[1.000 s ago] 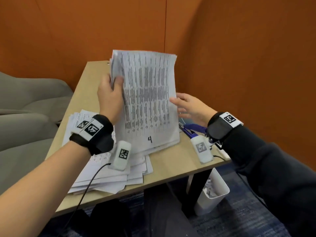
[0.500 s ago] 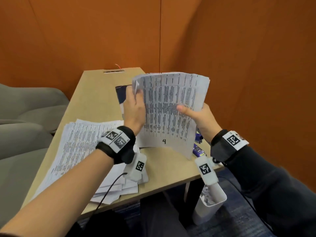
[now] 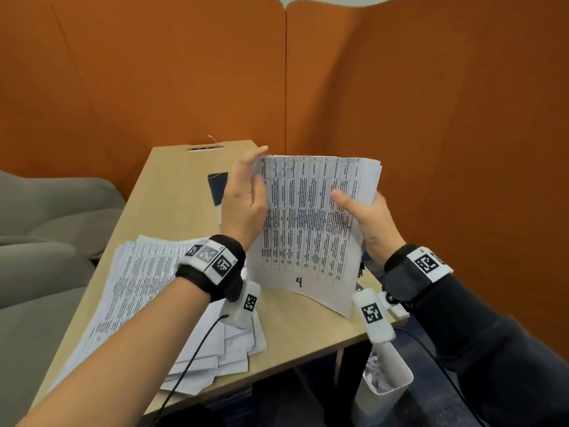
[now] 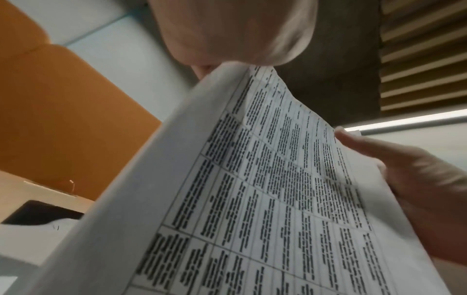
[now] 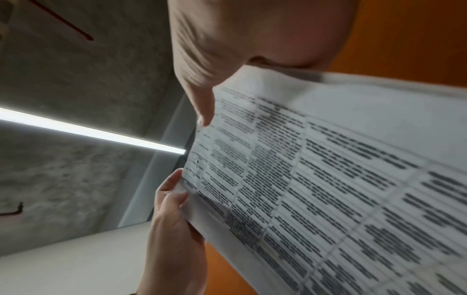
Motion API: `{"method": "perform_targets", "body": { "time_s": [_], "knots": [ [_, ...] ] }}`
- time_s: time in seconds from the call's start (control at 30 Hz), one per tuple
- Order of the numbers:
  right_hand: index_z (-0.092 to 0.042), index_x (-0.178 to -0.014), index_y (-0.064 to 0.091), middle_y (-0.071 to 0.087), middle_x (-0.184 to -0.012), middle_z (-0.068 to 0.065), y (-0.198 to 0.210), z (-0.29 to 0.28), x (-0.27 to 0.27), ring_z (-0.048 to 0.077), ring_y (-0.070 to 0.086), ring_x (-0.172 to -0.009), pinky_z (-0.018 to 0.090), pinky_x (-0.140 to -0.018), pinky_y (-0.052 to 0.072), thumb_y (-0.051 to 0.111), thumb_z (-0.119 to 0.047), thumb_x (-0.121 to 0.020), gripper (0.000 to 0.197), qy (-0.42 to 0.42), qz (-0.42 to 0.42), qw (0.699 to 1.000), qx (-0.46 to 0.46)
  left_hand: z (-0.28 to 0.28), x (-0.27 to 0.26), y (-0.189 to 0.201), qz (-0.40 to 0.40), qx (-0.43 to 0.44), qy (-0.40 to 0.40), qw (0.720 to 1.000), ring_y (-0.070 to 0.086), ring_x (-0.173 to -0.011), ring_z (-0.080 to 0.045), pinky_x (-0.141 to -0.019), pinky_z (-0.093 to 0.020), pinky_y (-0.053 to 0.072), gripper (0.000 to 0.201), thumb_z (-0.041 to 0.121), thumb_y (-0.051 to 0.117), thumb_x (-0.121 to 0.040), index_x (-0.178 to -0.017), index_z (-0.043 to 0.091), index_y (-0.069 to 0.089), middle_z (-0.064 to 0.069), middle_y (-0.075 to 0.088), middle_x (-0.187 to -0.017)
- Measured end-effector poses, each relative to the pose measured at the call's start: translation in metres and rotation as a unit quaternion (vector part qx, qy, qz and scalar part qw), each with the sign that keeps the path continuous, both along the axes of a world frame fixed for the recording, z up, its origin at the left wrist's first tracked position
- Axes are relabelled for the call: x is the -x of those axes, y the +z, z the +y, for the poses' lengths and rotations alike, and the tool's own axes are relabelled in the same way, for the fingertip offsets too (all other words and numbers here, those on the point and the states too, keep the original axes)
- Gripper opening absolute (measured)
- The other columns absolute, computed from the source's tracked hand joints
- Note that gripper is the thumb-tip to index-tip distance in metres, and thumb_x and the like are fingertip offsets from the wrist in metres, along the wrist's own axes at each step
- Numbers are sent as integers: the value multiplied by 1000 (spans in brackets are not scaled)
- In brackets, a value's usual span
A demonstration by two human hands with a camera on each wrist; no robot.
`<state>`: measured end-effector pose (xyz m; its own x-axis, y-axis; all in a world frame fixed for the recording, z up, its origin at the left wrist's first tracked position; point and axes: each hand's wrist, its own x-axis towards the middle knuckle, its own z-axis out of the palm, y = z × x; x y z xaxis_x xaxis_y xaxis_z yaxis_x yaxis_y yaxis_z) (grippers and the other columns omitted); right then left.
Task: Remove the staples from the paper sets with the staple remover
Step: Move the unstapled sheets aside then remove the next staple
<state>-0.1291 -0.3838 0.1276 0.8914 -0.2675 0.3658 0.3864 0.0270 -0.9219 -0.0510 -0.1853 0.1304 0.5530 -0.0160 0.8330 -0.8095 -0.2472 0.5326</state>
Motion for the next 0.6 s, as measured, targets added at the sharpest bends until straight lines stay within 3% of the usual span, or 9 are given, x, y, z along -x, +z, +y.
{"method": "perform_targets", "body": {
  "time_s": [0.07,0.13,0.17,0.23,0.3,0.4,0.47,0.53,0.6],
  "knots": [
    [-25,-139,43,62,-126,9,7,-2,-1,20,66,-108,41,-95,53,72,-18,-87,60,-65,-65,995,38,-1,-1,1,-5,8,-2,1000,47,-63,-3,-59,-19,36,31,12,34,-93,-119,20,47,-8,60,-96],
    [-42,-141,35,55,-135,5,15,-5,-1,16,64,-109,38,-97,51,70,-23,-89,66,-119,-118,977,132,-2,-1,0,-5,33,5,999,46,-57,0,-55,-13,35,21,2,36,-96,-114,6,46,-7,58,-91],
    [-42,-141,36,54,-137,1,18,-5,0,13,62,-112,35,-99,50,68,-22,-91,62,-137,-134,965,178,-2,0,-1,-6,41,14,999,45,-58,0,-55,-12,34,18,1,37,-97,-113,1,46,-5,56,-90],
    [-22,-135,53,62,-128,-4,23,-4,0,5,60,-115,26,-100,48,61,-12,-95,42,-147,-166,947,231,-2,0,-1,-3,59,48,997,48,-64,0,-60,-12,35,18,7,37,-101,-113,0,47,3,54,-87],
    [-8,-126,62,65,-120,-9,24,-3,0,2,60,-114,23,-100,48,56,-6,-97,29,-140,-178,949,218,0,-1,1,22,96,73,992,49,-64,4,-60,-10,34,17,13,37,-102,-113,6,48,11,50,-79],
    [-30,-140,45,47,-142,-17,17,-9,-2,6,43,-135,35,-113,36,58,-20,-97,46,-145,-140,957,211,-3,-3,1,106,143,27,984,48,-63,7,-65,-18,39,12,26,38,-103,-98,19,45,12,49,-73],
    [-39,-138,43,48,-145,-4,15,-10,-2,18,47,-133,44,-110,39,69,-29,-89,56,-70,-72,990,98,-8,-1,1,146,117,0,982,44,-62,0,-64,-26,37,31,34,31,-104,-80,20,44,8,46,-70],
    [-23,-128,56,65,-125,9,19,-8,1,24,64,-114,45,-97,49,70,-25,-85,45,10,-10,999,-35,-12,2,5,146,101,1,984,39,-60,-1,-60,-26,36,34,32,30,-105,-73,23,41,10,42,-68],
    [-6,-116,63,73,-107,11,28,-5,5,24,71,-96,42,-84,56,64,-19,-91,29,2,0,999,-44,-14,6,13,108,109,25,988,37,-56,2,-57,-25,31,32,23,32,-105,-74,26,39,12,38,-66]
  ]
}}
